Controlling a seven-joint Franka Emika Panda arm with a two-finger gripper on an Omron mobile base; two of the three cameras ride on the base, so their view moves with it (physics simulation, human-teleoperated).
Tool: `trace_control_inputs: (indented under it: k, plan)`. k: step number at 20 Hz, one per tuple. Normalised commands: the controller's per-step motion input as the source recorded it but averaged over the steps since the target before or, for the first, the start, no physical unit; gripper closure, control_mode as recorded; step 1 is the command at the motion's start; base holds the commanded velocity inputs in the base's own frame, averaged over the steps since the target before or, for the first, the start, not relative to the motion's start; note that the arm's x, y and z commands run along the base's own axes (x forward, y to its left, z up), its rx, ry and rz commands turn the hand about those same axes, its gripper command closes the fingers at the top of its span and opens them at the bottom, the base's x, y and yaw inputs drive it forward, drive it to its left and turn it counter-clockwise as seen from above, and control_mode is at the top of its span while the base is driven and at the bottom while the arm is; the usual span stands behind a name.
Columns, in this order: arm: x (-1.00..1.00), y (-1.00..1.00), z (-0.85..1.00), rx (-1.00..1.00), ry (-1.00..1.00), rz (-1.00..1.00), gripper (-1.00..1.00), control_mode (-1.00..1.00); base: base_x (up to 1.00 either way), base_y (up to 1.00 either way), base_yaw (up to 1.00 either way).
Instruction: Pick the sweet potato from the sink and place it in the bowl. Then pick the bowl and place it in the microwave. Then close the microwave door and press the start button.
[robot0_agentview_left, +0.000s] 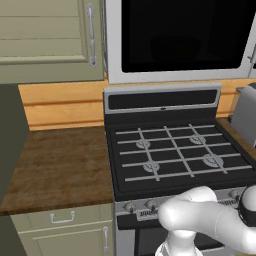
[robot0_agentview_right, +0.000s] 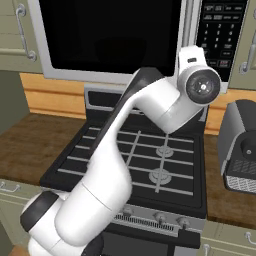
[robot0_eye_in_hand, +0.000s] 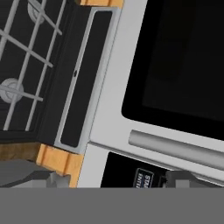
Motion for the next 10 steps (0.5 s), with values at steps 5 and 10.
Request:
trace_control_inputs:
  k: [5,10]
  plan:
    - [0.41,-0.13,-0.11,0.02,0.06,0.0,-1.0,-1.0,0.0,0.0,0.0]
    - [0.34,-0.36,-0.1,0.05,0.0,0.0,-1.0,-1.0,0.0,0.0,0.0]
